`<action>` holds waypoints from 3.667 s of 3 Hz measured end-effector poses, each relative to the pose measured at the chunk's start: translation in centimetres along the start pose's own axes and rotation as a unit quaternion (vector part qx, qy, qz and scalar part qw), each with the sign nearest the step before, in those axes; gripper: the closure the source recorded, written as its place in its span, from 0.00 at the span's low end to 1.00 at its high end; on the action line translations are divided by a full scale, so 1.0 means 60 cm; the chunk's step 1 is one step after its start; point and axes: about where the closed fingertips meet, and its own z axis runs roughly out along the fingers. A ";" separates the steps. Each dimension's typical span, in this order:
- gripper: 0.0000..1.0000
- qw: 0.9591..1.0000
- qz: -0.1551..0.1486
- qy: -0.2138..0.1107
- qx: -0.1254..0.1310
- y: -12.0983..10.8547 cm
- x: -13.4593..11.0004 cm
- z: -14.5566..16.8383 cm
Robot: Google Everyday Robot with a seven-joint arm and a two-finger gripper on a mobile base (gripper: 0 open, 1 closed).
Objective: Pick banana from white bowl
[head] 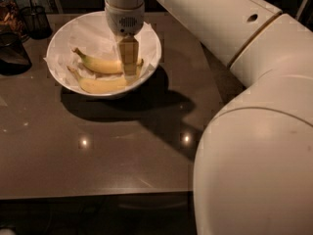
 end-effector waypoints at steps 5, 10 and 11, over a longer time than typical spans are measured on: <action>0.35 0.996 0.039 -0.054 -0.061 0.003 -0.040 0.072; 0.32 0.988 0.067 -0.095 -0.098 0.021 -0.084 0.106; 0.46 0.987 0.072 -0.100 -0.102 0.024 -0.087 0.111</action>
Offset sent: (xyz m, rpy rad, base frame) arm -0.0168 -0.0025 -0.0304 -0.0116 0.1528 -0.0158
